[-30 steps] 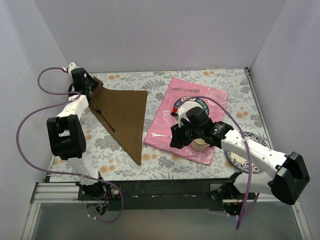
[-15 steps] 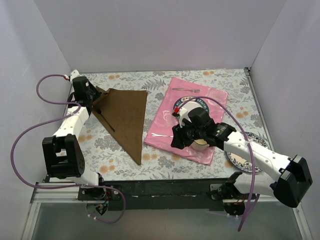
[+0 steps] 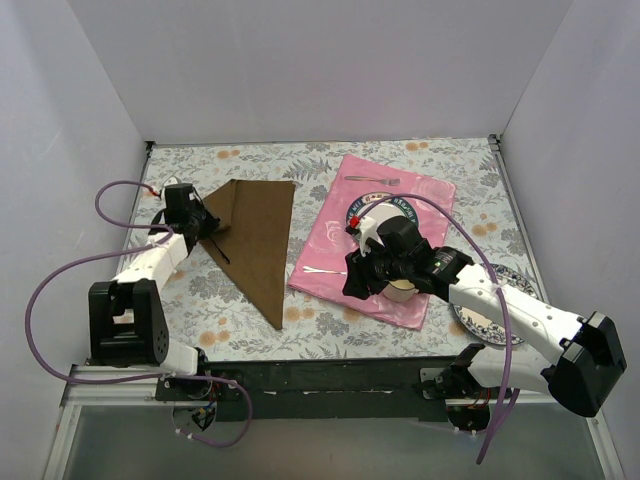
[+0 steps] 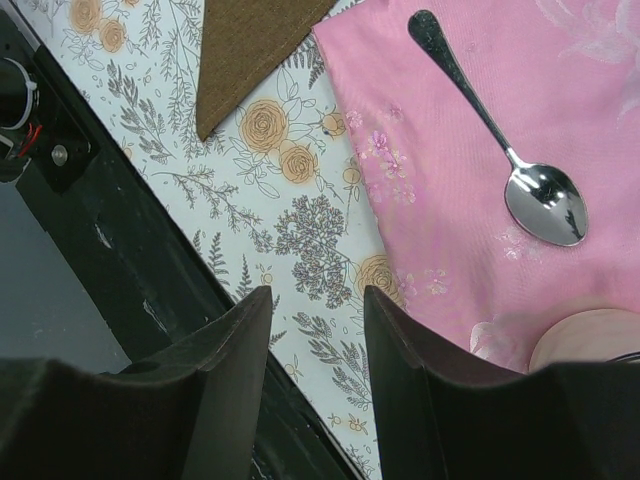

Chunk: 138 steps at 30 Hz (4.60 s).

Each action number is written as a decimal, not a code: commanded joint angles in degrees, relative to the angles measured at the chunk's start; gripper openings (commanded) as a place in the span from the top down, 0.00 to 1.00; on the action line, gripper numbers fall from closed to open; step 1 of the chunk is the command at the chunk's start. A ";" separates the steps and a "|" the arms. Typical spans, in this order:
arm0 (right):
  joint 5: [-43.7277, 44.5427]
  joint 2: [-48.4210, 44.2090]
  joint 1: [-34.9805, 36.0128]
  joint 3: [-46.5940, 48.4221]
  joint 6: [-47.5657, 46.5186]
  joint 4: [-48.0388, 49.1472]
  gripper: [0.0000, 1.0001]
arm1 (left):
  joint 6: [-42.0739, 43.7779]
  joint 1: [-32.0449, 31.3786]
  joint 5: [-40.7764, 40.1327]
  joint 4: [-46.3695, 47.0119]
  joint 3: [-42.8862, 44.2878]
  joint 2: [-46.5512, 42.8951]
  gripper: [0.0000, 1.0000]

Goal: Fold the napkin, place the utensils inside, and roll it up
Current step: Fold the napkin

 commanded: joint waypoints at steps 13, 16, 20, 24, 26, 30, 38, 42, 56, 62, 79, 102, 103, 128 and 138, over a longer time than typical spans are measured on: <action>-0.86 -0.98 -0.18 -1.00 -0.19 2.29 0.49 | -5.33 -0.90 -1.82 -5.40 -7.28 -7.00 0.96; -0.77 -1.07 -0.18 -1.09 -0.19 2.20 0.50 | -5.15 -0.90 -2.61 -5.66 -7.80 -6.47 0.96; -0.60 -1.24 -0.18 -1.44 -0.10 2.20 0.49 | -5.33 -0.90 -2.09 -5.31 -8.77 -6.47 0.96; -1.12 -0.89 -0.18 -1.53 0.16 2.46 0.49 | -5.33 -0.90 -1.73 -5.31 -9.12 -6.21 0.94; -1.12 -0.80 -0.18 -1.44 0.16 2.73 0.49 | -5.33 -0.90 -1.03 -5.40 -9.30 -6.29 0.91; -1.39 0.33 -0.27 -1.35 0.16 3.25 0.49 | -4.89 -0.90 -0.41 -7.06 -9.21 -8.13 0.52; -2.62 6.13 -0.18 3.64 -1.42 4.22 0.49 | -2.78 -0.64 3.61 -15.59 1.05 -12.54 0.35; -4.89 11.92 -0.18 7.96 -1.69 5.10 0.49 | -3.39 1.46 6.25 -16.21 3.97 -6.50 0.39; -14.13 33.98 1.40 24.74 1.39 8.00 0.50 | -8.14 12.10 24.90 0.13 -0.24 6.54 0.56; -12.81 38.48 1.49 29.92 0.95 5.73 0.53 | -6.12 11.84 24.55 -3.71 -1.30 1.62 0.53; -2.54 15.82 -5.80 12.99 -4.59 -2.19 0.48 | -14.72 -40.96 -16.30 -38.25 -3.94 -18.08 0.59; 1.69 -3.62 -7.74 -1.53 -2.56 1.41 0.46 | -11.13 -66.38 -23.18 -45.04 2.92 3.72 0.61; 1.60 -3.62 -7.66 -1.53 -2.56 1.41 0.46 | -10.87 -66.47 -22.92 -44.52 2.92 3.99 0.62; -1.30 -1.59 -7.83 -2.85 -1.69 3.78 0.46 | -11.13 -64.89 -26.25 -46.27 5.20 6.01 0.92; -1.74 -0.19 -7.83 -2.23 -2.21 3.96 0.46 | -7.54 -51.65 -25.38 -46.10 6.87 0.49 1.00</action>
